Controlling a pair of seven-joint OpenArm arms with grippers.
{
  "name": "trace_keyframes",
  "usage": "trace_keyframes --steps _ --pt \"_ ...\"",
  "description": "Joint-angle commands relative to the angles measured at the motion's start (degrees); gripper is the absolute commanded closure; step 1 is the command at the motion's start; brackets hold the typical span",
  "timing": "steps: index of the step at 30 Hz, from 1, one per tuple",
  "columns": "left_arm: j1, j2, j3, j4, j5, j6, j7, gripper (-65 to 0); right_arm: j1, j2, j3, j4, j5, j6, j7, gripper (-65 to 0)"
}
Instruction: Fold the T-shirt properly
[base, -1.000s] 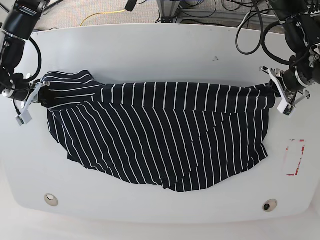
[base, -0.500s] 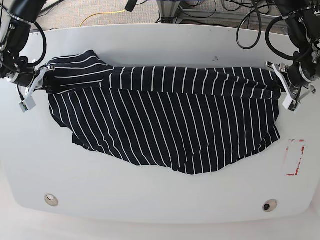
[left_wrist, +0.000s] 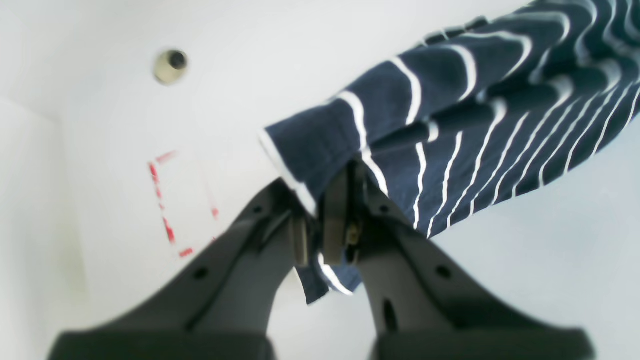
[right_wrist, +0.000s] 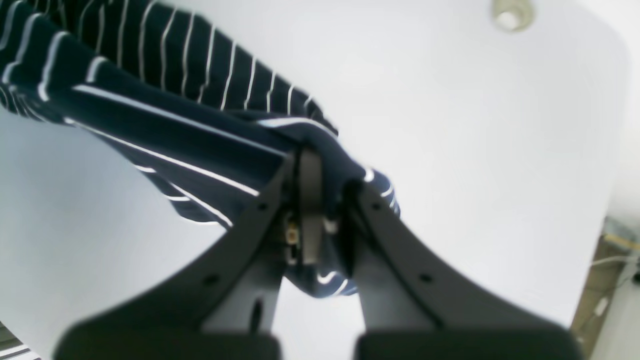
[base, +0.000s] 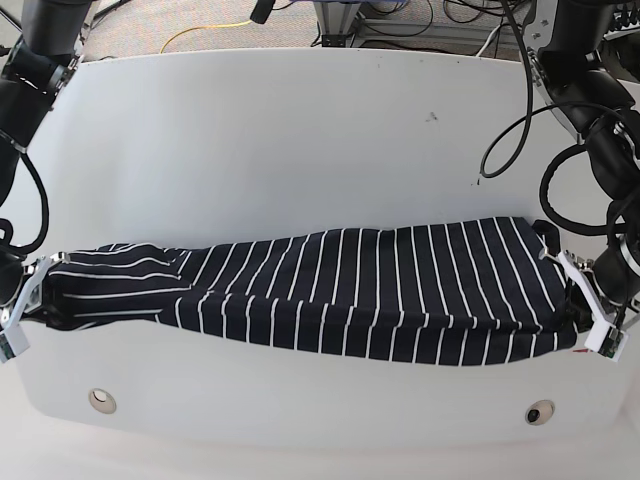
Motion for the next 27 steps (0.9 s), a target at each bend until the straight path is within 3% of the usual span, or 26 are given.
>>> trace_keyframes --steps 1,9,12,18,23,27 --pt "-3.75 -0.92 0.38 0.64 -0.51 -0.06 -0.97 -1.7 4.45 4.2 -0.9 0.99 0.73 0.03 1.19 0.0" --pt "-11.58 -0.66 4.07 0.55 2.48 -0.06 -0.97 -1.7 16.32 10.18 -8.37 0.99 0.73 0.03 1.19 0.0" --pt "-14.22 1.89 3.98 0.55 2.65 -0.06 -0.97 -1.7 19.04 12.29 -8.9 0.99 0.82 0.03 1.19 0.0" --pt "-19.31 2.42 4.24 0.46 6.17 -0.06 -0.89 -1.7 26.51 13.26 -13.82 0.81 0.73 0.03 1.19 0.0" --pt "-23.62 6.81 4.07 0.46 8.63 -0.06 -0.14 -1.7 34.69 16.07 -21.73 0.99 0.73 0.03 1.19 0.0" --pt "-26.87 7.16 3.98 -0.16 11.18 -0.06 -0.14 -1.7 41.63 16.86 -25.95 0.02 0.55 0.03 1.19 0.0"
